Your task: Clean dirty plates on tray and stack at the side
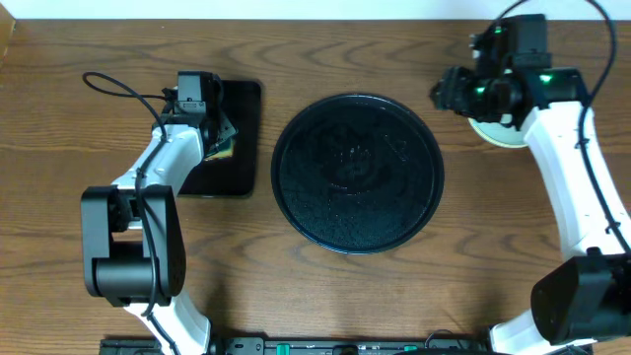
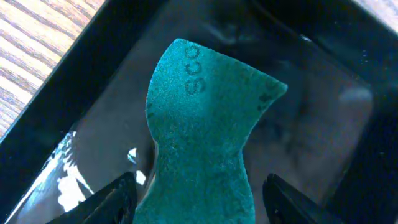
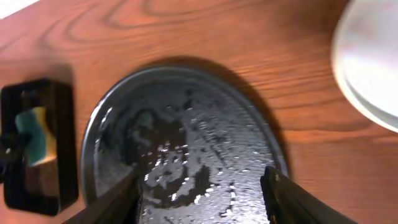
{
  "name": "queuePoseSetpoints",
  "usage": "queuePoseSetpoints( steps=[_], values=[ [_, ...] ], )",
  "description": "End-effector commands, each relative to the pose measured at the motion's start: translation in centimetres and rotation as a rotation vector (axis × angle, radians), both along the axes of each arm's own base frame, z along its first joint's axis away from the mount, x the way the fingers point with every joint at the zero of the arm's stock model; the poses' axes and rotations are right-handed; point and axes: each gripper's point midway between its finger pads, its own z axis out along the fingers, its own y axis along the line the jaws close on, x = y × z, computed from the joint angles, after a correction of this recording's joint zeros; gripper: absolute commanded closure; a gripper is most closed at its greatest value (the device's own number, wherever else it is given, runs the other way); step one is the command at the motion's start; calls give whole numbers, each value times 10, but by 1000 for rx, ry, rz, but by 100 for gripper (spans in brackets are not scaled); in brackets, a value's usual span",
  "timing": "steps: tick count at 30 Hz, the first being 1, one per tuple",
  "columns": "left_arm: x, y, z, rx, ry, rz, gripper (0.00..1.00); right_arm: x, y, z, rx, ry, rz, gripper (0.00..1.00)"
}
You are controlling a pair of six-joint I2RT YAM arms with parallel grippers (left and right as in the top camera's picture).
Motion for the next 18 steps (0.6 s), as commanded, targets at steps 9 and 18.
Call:
queuePoseSetpoints(
  steps=[9, 18],
  values=[
    [-20, 1, 173, 9, -366, -14, 33, -37, 12, 90, -10, -225, 85, 39],
    [-73, 1, 229, 10, -437, -14, 22, -105, 33, 125, -176, -308, 211, 37]
  ],
)
